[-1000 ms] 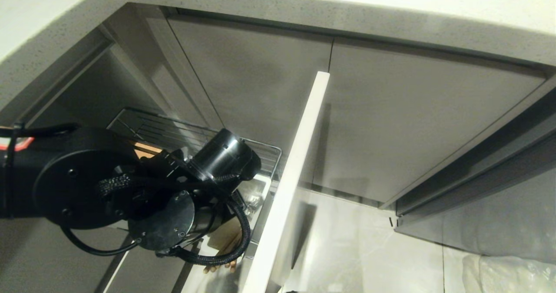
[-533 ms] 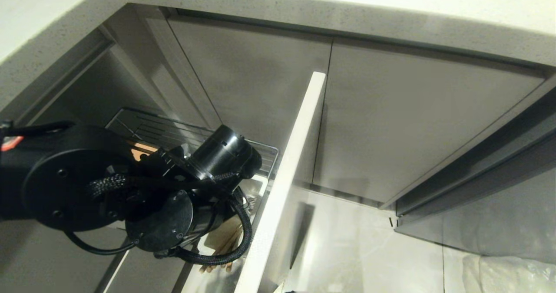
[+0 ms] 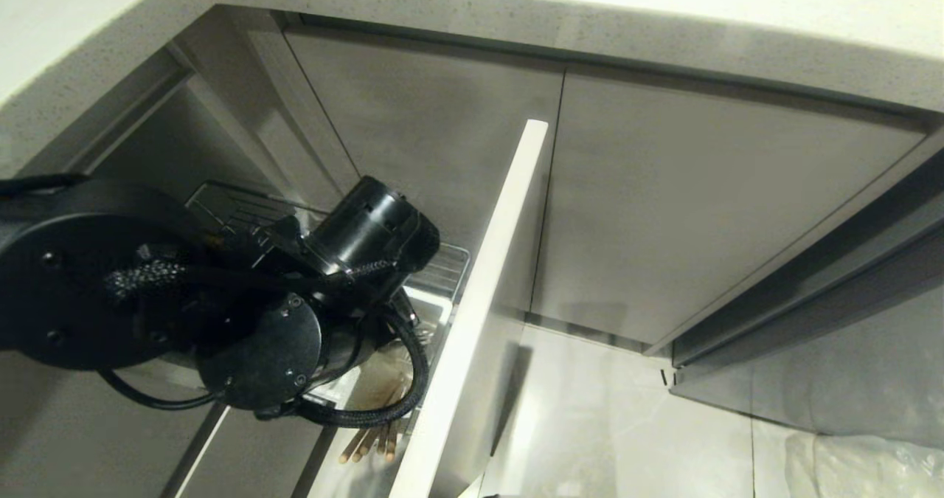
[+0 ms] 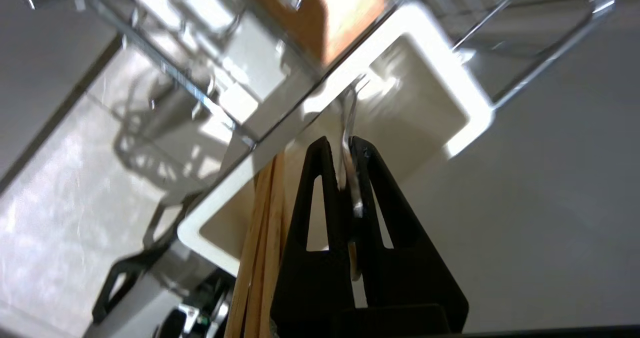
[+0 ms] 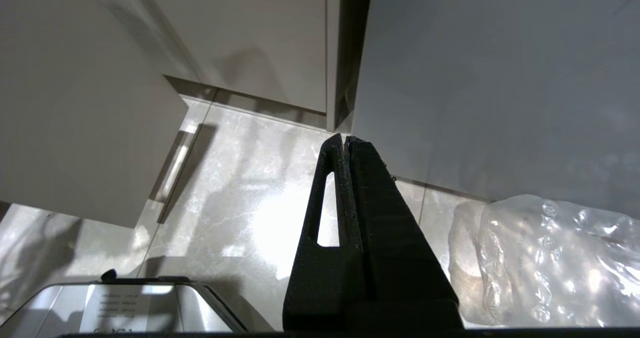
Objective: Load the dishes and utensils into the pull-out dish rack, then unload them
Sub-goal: Take the spoon out of the cupboard
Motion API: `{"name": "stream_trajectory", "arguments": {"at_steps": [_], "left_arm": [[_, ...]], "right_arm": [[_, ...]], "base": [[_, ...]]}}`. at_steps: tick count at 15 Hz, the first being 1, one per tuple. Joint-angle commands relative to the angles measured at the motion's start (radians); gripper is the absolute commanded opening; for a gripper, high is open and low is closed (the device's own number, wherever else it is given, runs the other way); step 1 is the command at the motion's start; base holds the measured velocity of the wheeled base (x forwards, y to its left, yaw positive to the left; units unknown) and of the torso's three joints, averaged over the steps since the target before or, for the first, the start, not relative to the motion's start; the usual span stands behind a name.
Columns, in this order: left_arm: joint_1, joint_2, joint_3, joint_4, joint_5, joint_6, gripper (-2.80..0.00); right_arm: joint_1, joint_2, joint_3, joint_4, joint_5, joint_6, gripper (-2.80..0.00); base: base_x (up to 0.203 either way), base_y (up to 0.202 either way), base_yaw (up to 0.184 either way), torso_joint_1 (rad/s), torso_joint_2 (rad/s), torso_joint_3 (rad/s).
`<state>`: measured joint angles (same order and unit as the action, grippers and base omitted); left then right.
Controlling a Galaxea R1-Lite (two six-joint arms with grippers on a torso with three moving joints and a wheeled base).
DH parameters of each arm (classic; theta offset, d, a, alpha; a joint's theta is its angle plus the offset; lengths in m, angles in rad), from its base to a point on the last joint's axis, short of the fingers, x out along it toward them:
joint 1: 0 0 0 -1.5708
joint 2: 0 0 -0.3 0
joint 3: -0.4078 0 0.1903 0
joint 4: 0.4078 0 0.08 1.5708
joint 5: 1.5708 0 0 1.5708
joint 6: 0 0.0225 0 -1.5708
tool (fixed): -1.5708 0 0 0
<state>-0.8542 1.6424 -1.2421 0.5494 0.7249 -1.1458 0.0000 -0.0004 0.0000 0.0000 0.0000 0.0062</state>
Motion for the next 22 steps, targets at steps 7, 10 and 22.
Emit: {"name": "stream_trajectory", "arguments": {"at_steps": [7,10,22], "left_arm": [[-0.012,-0.055,-0.074,0.001,0.036,0.05,-2.8],[-0.019,-0.073,-0.089,0.004,0.042,0.07,-2.8],[-0.038,-0.118,-0.139,0.118,0.089,0.151,-2.8]], "right_arm": [[0.0,0.0,0.0,0.0,0.0,0.0,-2.8],[0.0,0.0,0.0,0.0,0.0,0.0,-2.8],[0.0,0.0,0.0,0.0,0.0,0.0,-2.8]], "base": [[0.0,0.0,0.0,0.0,0.0,0.0],[0.0,0.0,0.0,0.0,0.0,0.0],[0.0,0.0,0.0,0.0,0.0,0.0]]}}
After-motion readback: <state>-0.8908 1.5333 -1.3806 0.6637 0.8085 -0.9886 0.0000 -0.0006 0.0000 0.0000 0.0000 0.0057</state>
